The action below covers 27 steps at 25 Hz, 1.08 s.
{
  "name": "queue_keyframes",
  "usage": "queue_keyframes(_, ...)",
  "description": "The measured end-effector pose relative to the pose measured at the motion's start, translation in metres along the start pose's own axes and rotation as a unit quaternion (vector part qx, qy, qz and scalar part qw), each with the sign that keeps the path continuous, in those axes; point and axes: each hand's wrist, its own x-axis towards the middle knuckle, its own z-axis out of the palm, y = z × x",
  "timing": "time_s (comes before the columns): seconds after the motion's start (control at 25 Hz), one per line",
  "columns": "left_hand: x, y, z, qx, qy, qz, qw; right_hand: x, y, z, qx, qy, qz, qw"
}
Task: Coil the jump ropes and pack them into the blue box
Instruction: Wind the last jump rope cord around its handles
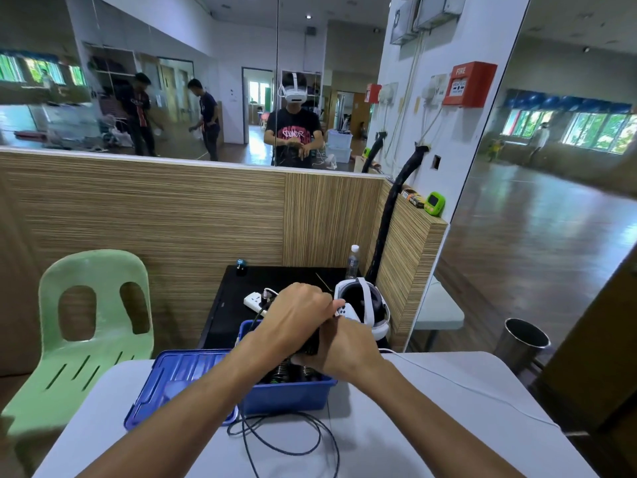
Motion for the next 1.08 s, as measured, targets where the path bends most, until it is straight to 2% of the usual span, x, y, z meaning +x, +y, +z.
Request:
queue_keyframes(0.04,-0.006,0.001,0.001,0.028,0.029,0.019,0.999,0.003,0.004,-0.002,0.002,0.005,0.013,1.0)
queue_keyframes(0.16,-0.035,0.013,0.008,-0.015,0.005,-0.032,0.999,0.011,0.019,-0.012,0.004,0.04,0.047,0.998)
queue_keyframes(0.2,-0.044,0.018,0.014,-0.013,0.017,-0.042,0.999,0.012,0.023,-0.013,0.0,0.054,0.046,0.997)
queue_keyframes(0.28,-0.058,0.028,0.022,-0.018,0.054,-0.116,0.992,0.012,0.024,-0.014,-0.001,0.078,0.038,0.996)
queue_keyframes(0.36,-0.06,0.036,0.026,-0.11,0.073,-0.228,0.965,0.014,0.022,-0.016,0.011,0.098,0.037,0.994)
queue_keyframes(0.48,-0.064,0.045,0.028,-0.337,0.096,-0.327,0.878,0.016,0.021,-0.017,0.011,0.108,0.036,0.993)
queue_keyframes(0.6,-0.057,0.049,0.026,-0.526,0.055,-0.414,0.741,0.017,0.024,-0.017,-0.002,0.11,0.039,0.993)
queue_keyframes(0.68,-0.053,0.044,0.026,-0.596,0.015,-0.454,0.662,0.016,0.026,-0.016,-0.015,0.11,0.041,0.993)
queue_keyframes(0.76,-0.05,0.039,0.027,-0.615,-0.02,-0.472,0.632,0.016,0.027,-0.014,-0.025,0.119,0.04,0.992)
queue_keyframes(0.84,-0.049,0.036,0.025,-0.623,-0.039,-0.478,0.618,0.016,0.029,-0.013,-0.031,0.128,0.035,0.991)
queue_keyframes(0.92,-0.05,0.036,0.022,-0.626,-0.045,-0.472,0.619,0.016,0.03,-0.011,-0.036,0.122,0.038,0.991)
queue_keyframes(1.0,-0.051,0.04,0.02,-0.601,-0.013,-0.443,0.665,0.016,0.03,-0.009,-0.043,0.103,0.049,0.993)
queue_keyframes(1.08,-0.052,0.047,0.023,-0.523,0.045,-0.401,0.751,0.018,0.03,-0.009,-0.049,0.084,0.056,0.994)
